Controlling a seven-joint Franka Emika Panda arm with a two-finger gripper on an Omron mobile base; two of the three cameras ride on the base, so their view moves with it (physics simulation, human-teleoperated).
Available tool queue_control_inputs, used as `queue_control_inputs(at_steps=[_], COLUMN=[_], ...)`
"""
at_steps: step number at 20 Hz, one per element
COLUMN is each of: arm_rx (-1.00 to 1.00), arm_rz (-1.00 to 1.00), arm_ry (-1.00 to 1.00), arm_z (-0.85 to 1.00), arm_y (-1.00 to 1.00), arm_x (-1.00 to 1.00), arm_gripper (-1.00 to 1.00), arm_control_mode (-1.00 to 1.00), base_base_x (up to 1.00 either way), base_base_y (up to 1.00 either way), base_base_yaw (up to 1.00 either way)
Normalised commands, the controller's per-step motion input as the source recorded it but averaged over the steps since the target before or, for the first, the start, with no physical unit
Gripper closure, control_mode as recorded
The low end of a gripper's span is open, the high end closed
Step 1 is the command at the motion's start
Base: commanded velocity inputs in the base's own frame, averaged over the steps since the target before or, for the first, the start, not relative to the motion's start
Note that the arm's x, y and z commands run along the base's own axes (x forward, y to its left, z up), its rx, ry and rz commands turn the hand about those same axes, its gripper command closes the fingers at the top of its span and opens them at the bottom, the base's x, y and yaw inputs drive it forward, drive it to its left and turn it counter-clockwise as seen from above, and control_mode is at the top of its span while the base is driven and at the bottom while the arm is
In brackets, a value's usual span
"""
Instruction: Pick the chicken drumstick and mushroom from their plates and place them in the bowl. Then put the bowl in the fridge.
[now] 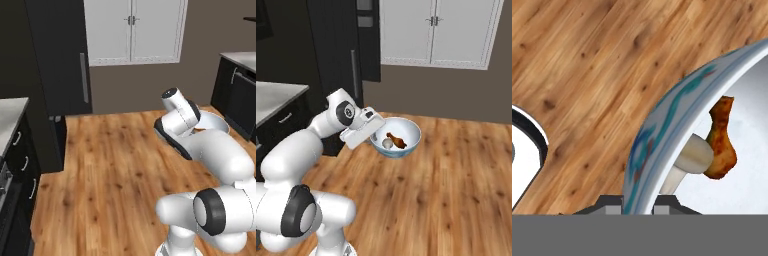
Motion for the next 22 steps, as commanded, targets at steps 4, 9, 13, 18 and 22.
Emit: queue_control_inputs(at_steps=[4, 9, 13, 18, 22], arm_rx=[0.0, 0.0, 0.0, 0.0, 0.0], arm_rz=[0.0, 0.0, 0.0, 0.0, 0.0], arm_ry=[0.0, 0.0, 0.0, 0.0, 0.0], arm_z=[0.0, 0.0, 0.0, 0.0, 0.0], arm_y=[0.0, 0.0, 0.0, 0.0, 0.0], arm_x=[0.0, 0.0, 0.0, 0.0, 0.0], arm_gripper=[1.0, 1.0, 1.0, 1.0, 1.0], arm_control_mode=[1.0, 1.0, 1.0, 1.0, 1.0], base_base_x=[0.84, 0.66, 0.59, 0.77, 0.93], base_base_y=[0.0, 0.0, 0.0, 0.0, -0.08], base_base_yaw=[-0.06, -0.3, -0.4, -0.17, 0.0])
